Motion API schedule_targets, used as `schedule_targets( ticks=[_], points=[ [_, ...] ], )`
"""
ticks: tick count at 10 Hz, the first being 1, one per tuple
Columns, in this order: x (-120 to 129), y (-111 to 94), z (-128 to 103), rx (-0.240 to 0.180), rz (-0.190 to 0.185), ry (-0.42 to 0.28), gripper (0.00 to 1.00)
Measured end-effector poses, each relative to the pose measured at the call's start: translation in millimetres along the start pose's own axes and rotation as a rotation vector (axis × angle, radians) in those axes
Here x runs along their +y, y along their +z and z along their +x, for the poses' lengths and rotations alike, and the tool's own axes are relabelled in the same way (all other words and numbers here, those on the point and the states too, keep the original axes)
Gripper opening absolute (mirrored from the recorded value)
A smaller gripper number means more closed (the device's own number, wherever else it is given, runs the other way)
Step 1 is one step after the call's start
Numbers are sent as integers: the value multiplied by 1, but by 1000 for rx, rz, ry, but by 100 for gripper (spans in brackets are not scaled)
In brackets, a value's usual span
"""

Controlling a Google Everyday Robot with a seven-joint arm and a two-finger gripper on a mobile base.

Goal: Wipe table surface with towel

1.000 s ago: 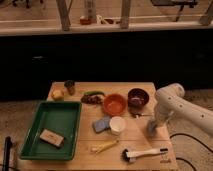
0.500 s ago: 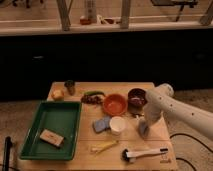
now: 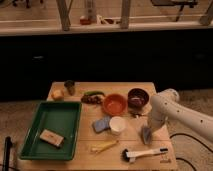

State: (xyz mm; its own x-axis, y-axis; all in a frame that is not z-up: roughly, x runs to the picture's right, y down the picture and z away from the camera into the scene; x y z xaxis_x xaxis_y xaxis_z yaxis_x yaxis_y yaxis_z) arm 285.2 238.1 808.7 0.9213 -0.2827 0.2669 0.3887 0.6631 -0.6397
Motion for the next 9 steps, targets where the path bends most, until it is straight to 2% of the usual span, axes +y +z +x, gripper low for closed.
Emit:
schedule_targets(
  ticks=[2,4,7,9],
  points=[
    [6,-6,23,39,-2,65,0],
    [-3,-11,39,67,3,99,0],
    [-30,-7,33,65,-2,77,0],
    [-38,-2,28,61,-7,62,0]
  ],
)
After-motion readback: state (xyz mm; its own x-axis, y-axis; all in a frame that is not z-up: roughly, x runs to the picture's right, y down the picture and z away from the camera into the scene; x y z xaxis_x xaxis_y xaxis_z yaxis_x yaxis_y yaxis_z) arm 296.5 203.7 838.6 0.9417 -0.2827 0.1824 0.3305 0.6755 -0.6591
